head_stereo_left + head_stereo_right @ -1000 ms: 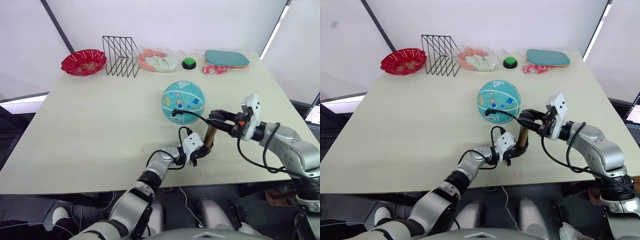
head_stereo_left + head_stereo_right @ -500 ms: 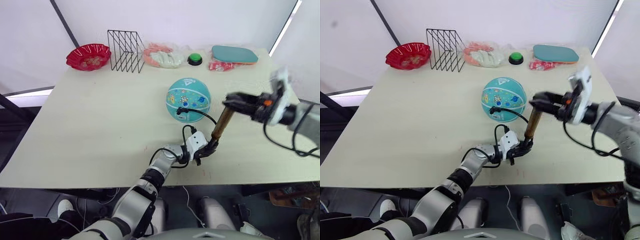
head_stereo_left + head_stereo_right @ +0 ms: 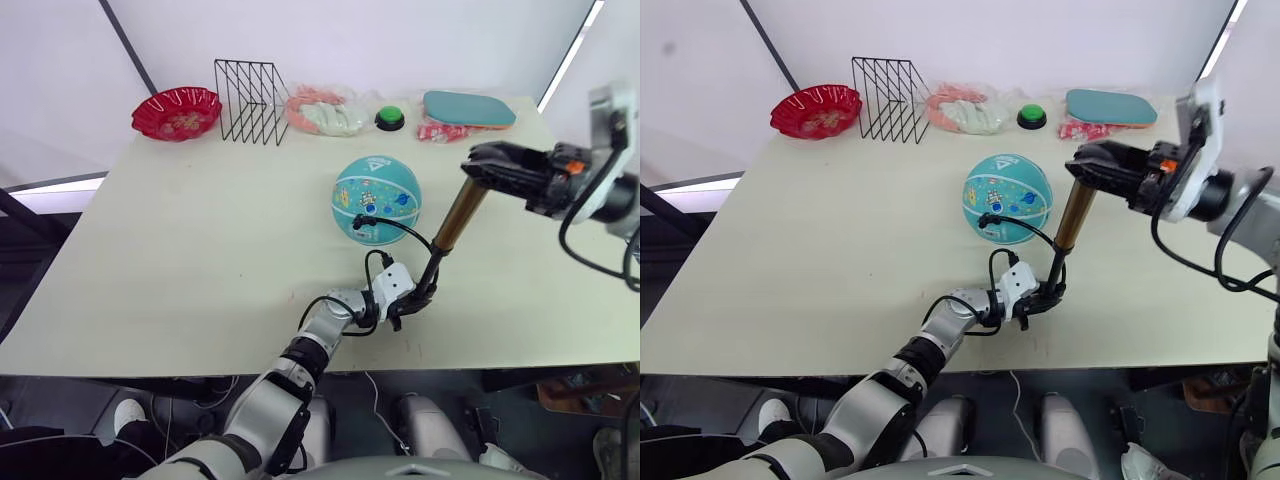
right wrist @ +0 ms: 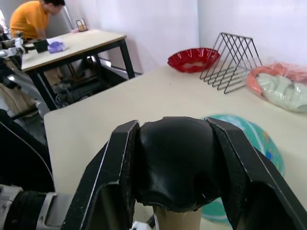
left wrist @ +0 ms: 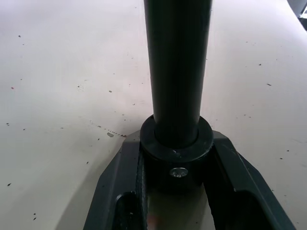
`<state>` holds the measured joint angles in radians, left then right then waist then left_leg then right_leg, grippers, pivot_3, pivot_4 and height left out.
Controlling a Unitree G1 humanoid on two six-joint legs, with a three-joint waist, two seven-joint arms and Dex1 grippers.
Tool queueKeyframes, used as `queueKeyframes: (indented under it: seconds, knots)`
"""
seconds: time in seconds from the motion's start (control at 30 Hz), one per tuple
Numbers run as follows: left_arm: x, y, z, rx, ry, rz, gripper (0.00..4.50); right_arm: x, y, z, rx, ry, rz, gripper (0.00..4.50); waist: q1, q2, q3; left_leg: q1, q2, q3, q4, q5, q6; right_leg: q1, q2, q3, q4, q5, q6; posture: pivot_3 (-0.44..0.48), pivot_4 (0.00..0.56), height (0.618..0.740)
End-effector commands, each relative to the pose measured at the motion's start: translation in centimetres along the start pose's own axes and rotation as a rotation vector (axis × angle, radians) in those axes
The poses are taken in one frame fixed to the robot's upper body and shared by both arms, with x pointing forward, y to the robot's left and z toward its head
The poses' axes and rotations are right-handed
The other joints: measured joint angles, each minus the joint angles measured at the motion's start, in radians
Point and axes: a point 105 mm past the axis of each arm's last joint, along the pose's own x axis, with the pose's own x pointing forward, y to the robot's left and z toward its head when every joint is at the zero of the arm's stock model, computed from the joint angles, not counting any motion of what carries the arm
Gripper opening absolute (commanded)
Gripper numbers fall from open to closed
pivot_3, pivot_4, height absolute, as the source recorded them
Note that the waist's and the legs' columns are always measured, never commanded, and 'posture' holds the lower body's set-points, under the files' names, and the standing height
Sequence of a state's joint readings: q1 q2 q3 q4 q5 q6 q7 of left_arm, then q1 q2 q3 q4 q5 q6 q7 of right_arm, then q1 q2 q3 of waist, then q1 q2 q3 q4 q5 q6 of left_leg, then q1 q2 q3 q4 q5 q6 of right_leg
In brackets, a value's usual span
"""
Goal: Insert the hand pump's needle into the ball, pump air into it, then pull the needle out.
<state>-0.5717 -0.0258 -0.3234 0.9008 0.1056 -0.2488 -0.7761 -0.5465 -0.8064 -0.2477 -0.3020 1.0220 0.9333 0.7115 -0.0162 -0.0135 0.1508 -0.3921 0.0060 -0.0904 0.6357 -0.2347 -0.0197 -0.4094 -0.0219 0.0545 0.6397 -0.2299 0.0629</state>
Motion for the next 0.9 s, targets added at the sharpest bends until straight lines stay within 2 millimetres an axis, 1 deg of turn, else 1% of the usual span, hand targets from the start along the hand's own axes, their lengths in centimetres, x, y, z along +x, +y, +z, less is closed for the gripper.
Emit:
queueKeyframes:
  seconds: [0.03, 0.07, 0.1, 0.13, 0.17, 0.23, 0.3, 0.4, 0.43, 0.47, 0.5, 0.67, 0.77, 0.8, 0.87, 0.9]
  knots:
    - [-0.7, -1.8, -4.1, -0.098, 0.119, -0.027, 1.06, 0.8, -0.5, -5.3, 0.044, 0.138, -0.028, 1.64, -0.002, -0.002, -0.003, 0.001, 0.0, 0.0, 0.0, 0.0, 0.0, 0.0, 0.0, 0.0, 0.0, 0.0, 0.0, 0.0, 0.15, 0.74]
    - [-0.7, -1.8, -4.1, -0.098, 0.119, -0.026, 1.06, 0.9, -0.6, -6.3, 0.045, 0.161, -0.033, 1.64, -0.002, -0.002, -0.004, 0.003, 0.001, 0.0, 0.0, 0.0, 0.0, 0.001, 0.002, 0.0, 0.001, 0.0, -0.001, 0.0, 0.15, 0.74]
    - [-0.7, -1.8, -4.1, -0.098, 0.119, -0.025, 1.06, 1.0, -0.6, -6.7, 0.041, 0.17, -0.034, 1.64, -0.003, -0.003, -0.004, 0.005, 0.002, 0.0, 0.0, 0.0, 0.0, 0.003, 0.002, 0.0, 0.001, -0.001, -0.001, 0.0, 0.15, 0.74]
    - [-0.8, -1.8, -4.1, -0.1, 0.118, -0.023, 1.06, 1.2, -0.6, -8.2, 0.06, 0.191, -0.032, 1.64, -0.003, -0.002, -0.004, 0.008, 0.002, 0.0, -0.002, 0.0, 0.0, 0.005, 0.002, 0.0, 0.0, -0.002, -0.004, 0.0, 0.15, 0.74]
    - [-0.8, -1.8, -4.1, -0.102, 0.118, -0.021, 1.06, 1.6, -0.4, -10.5, 0.092, 0.226, -0.029, 1.64, -0.004, -0.003, -0.005, 0.009, 0.002, 0.0, -0.002, 0.0, 0.0, 0.006, 0.002, 0.0, 0.001, -0.002, -0.004, 0.0, 0.15, 0.74]
    - [-0.7, -1.7, -4.1, -0.103, 0.116, -0.018, 1.06, 2.0, 0.1, -14.1, 0.129, 0.283, -0.017, 1.64, -0.005, -0.008, -0.012, 0.01, 0.003, 0.0, -0.003, 0.0, 0.0, 0.006, 0.004, 0.0, 0.0, -0.003, -0.004, 0.0, 0.15, 0.74]
    - [-0.7, -1.7, -4.0, -0.102, 0.115, -0.016, 1.06, 2.3, 0.4, -17.2, 0.173, 0.324, -0.021, 1.64, -0.008, -0.009, -0.017, 0.012, 0.004, 0.0, -0.004, 0.0, 0.0, 0.008, 0.005, -0.001, 0.0, -0.003, -0.005, 0.0, 0.15, 0.74]
    - [-0.7, -1.6, -3.9, -0.099, 0.113, -0.013, 1.06, 2.5, 0.8, -19.5, 0.205, 0.351, -0.014, 1.64, -0.018, -0.012, -0.022, 0.015, 0.004, 0.0, -0.004, 0.0, 0.0, 0.011, 0.004, -0.001, 0.0, -0.003, -0.005, 0.0, 0.15, 0.74]
    - [-0.7, -1.5, -3.9, -0.1, 0.114, -0.01, 1.06, 2.5, 0.8, -19.8, 0.203, 0.352, -0.014, 1.64, -0.024, -0.011, -0.024, 0.015, 0.004, 0.0, -0.004, 0.0, 0.0, 0.011, 0.004, -0.001, 0.0, -0.003, -0.005, 0.0, 0.15, 0.74]
    - [-0.8, -1.4, -3.9, -0.101, 0.116, -0.009, 1.06, 2.5, 0.8, -19.4, 0.192, 0.342, -0.011, 1.64, -0.026, -0.012, -0.026, 0.016, 0.004, 0.0, -0.004, 0.0, 0.0, 0.013, 0.004, 0.0, 0.0, -0.003, -0.005, 0.0, 0.15, 0.74]
    - [-0.9, -1.4, -4.0, -0.102, 0.118, -0.008, 1.06, 2.6, 0.6, -18.6, 0.177, 0.322, -0.009, 1.64, -0.026, -0.012, -0.026, 0.019, 0.004, 0.0, -0.004, 0.0, 0.0, 0.015, 0.004, -0.001, 0.0, -0.004, -0.005, 0.0, 0.15, 0.74]
    - [-1.0, -1.3, -4.1, -0.105, 0.119, -0.005, 1.06, 2.3, -0.2, -13.7, 0.095, 0.225, -0.008, 1.64, -0.024, -0.01, -0.024, 0.019, 0.005, -0.001, -0.004, -0.001, -0.001, 0.015, 0.004, -0.002, 0.0, -0.004, -0.006, 0.0, 0.15, 0.74]
    - [-1.0, -1.3, -4.2, -0.108, 0.119, -0.005, 1.06, 1.6, -0.1, -9.4, 0.037, 0.156, 0.011, 1.64, -0.019, -0.006, -0.02, 0.016, 0.004, -0.002, -0.004, -0.001, -0.001, 0.013, 0.003, -0.002, 0.0, -0.004, -0.006, 0.0, 0.15, 0.74]
    - [-1.1, -1.3, -4.2, -0.111, 0.119, -0.006, 1.06, 1.4, 0.0, -8.2, 0.019, 0.144, 0.017, 1.64, -0.017, -0.005, -0.018, 0.013, 0.003, -0.002, -0.004, 0.0, -0.001, 0.011, 0.002, -0.002, 0.0, -0.004, -0.005, 0.0, 0.15, 0.74]
    - [-1.1, -1.3, -4.2, -0.113, 0.119, -0.007, 1.06, 1.2, 0.2, -6.7, 0.004, 0.132, 0.022, 1.64, -0.014, -0.003, -0.015, 0.01, 0.001, -0.002, -0.004, 0.0, 0.0, 0.009, 0.002, -0.001, -0.001, -0.004, -0.005, 0.0, 0.15, 0.74]
    - [-1.0, -1.4, -4.2, -0.113, 0.119, -0.008, 1.06, 0.9, 0.4, -5.2, -0.014, 0.112, 0.025, 1.64, -0.012, -0.001, -0.013, 0.01, 0.001, -0.002, -0.004, 0.0, 0.0, 0.009, 0.001, -0.001, -0.001, -0.004, -0.005, 0.0, 0.15, 0.74]
